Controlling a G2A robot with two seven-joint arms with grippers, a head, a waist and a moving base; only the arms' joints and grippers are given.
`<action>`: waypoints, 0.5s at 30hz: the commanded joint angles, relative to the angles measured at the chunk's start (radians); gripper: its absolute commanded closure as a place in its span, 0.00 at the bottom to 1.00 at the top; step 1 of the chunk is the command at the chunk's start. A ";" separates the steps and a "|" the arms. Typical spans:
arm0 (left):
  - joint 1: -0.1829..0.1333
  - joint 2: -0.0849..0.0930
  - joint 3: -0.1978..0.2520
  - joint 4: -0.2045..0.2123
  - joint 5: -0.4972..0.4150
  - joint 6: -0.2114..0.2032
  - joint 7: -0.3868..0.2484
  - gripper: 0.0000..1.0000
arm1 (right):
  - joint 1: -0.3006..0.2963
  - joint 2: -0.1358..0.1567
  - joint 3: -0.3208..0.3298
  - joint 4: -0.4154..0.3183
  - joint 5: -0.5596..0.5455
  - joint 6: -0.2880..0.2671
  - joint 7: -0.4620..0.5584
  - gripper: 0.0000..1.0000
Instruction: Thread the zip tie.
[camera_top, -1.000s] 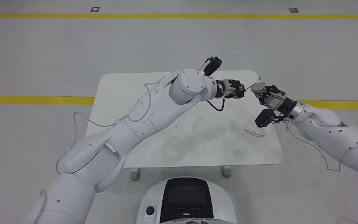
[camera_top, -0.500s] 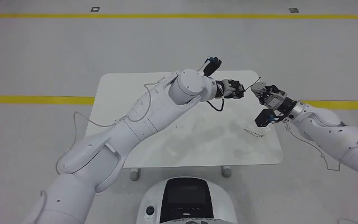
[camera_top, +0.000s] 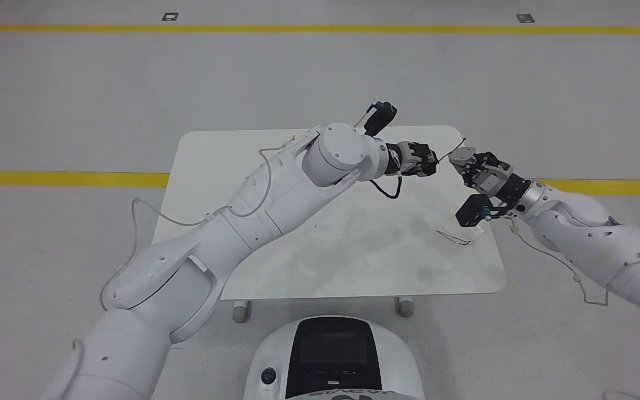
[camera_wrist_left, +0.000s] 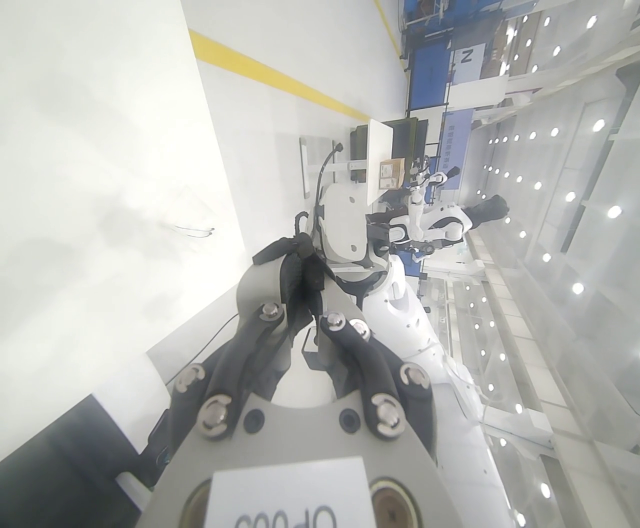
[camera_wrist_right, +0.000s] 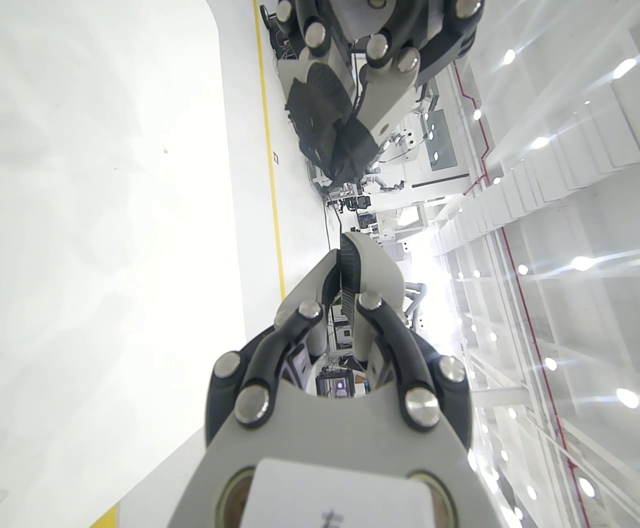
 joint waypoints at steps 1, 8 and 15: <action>-0.001 -0.001 0.001 0.002 -0.001 0.000 0.001 1.00 | 0.000 0.000 0.000 0.000 0.000 0.000 0.000 1.00; -0.003 -0.003 0.004 0.008 -0.005 0.000 0.004 1.00 | 0.001 0.001 0.000 -0.001 0.000 0.000 -0.003 1.00; -0.007 -0.006 0.007 0.012 -0.010 0.000 0.005 1.00 | 0.000 0.002 0.000 -0.002 0.000 0.000 -0.003 1.00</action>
